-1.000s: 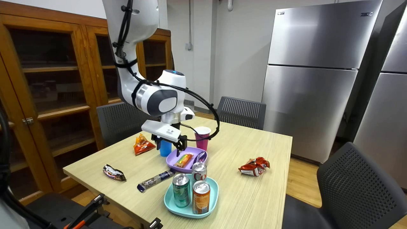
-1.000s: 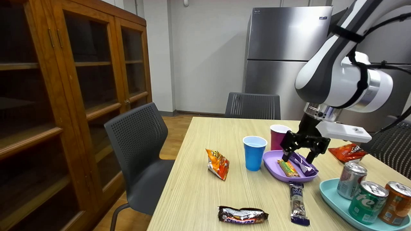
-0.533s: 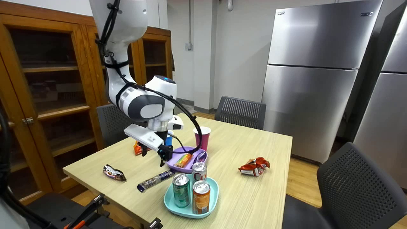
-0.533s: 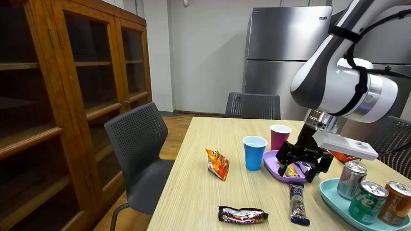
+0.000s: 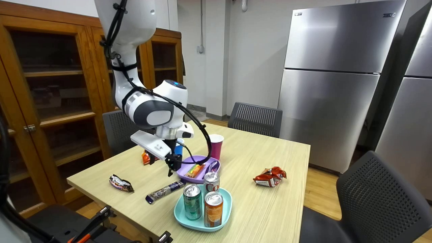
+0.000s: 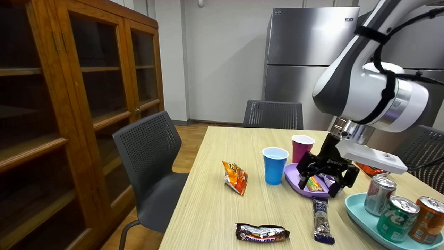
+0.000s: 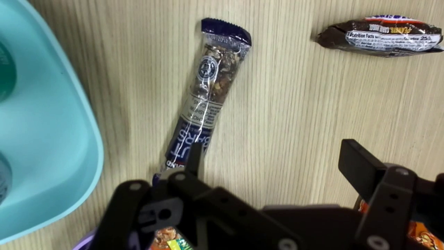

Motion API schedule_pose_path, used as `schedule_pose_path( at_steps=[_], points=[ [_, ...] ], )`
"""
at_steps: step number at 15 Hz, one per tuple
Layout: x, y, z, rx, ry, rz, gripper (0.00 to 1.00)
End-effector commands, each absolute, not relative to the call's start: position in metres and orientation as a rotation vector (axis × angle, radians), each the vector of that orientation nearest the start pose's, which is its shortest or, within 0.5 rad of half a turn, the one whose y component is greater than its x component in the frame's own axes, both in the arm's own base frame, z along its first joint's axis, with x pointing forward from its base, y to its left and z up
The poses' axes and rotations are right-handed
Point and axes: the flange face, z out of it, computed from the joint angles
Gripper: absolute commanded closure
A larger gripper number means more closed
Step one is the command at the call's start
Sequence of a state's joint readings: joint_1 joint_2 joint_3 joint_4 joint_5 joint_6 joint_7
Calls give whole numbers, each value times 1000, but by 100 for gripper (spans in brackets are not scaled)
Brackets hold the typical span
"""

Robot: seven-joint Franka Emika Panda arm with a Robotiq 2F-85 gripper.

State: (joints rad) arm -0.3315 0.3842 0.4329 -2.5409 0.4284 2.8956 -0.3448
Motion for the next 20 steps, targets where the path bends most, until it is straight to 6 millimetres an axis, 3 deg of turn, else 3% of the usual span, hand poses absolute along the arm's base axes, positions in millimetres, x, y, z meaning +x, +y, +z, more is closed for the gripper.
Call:
schedule_pose_path(
  at_steps=[1,12,20],
  points=[
    [442,36,135,-2896,14,3,0],
    [439,21,96,-2912,144,82,0],
    [441,23,82,-2962,188,125,0]
  ],
)
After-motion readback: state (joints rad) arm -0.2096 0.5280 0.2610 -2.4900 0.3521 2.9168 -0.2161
